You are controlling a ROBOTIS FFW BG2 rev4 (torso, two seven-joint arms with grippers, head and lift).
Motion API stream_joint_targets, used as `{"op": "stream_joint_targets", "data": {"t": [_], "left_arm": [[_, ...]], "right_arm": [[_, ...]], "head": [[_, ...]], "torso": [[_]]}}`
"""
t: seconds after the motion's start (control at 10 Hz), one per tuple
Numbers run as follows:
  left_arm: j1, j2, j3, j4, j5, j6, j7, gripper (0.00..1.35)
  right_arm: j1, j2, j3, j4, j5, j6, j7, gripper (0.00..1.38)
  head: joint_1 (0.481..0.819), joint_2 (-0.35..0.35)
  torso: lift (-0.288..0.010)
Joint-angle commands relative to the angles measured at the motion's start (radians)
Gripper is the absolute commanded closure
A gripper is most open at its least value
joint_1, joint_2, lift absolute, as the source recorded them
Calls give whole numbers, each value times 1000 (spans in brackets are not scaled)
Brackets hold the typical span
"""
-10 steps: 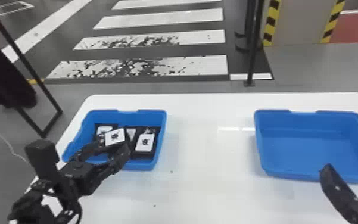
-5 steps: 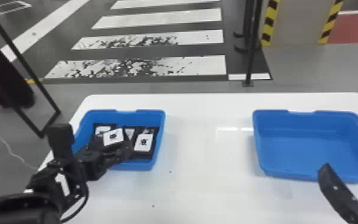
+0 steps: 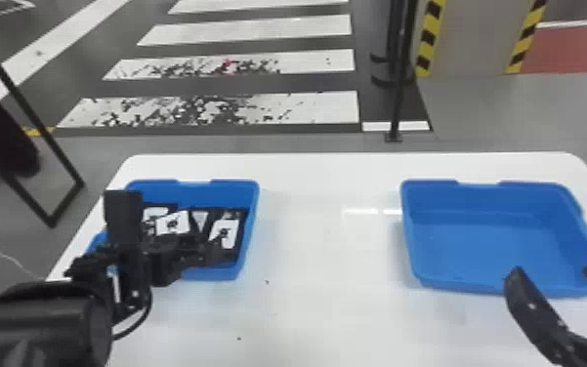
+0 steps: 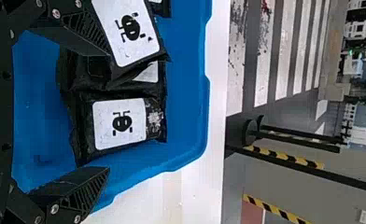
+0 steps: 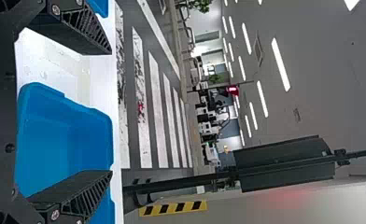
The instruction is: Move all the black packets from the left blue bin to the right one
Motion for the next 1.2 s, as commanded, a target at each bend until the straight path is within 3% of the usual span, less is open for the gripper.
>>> {"op": "stream_joint_targets", "data": {"t": [0.0,0.5,0.8,0.9,1.1], "left_arm": [[-66,16,-29,70,-6,19,-1,165],[-196,45,-145,215,0,108,-21,176],[-245,46,-153,288,-20,103,-21,183],[-260,46,-153,315,-18,100,-21,262],[-257,45,-141,325,-26,95,-21,818]], "right_arm": [[1,0,0,4,-6,0,0,113],[1,0,0,11,-16,0,0,113],[-1,0,0,14,-22,0,0,113],[-1,-2,0,16,-22,0,0,113],[-1,-2,0,16,-26,0,0,113]], "head": [[695,139],[695,94],[695,76],[695,79],[695,83]], "torso": [[-140],[-140],[-140],[-140],[-140]]}}
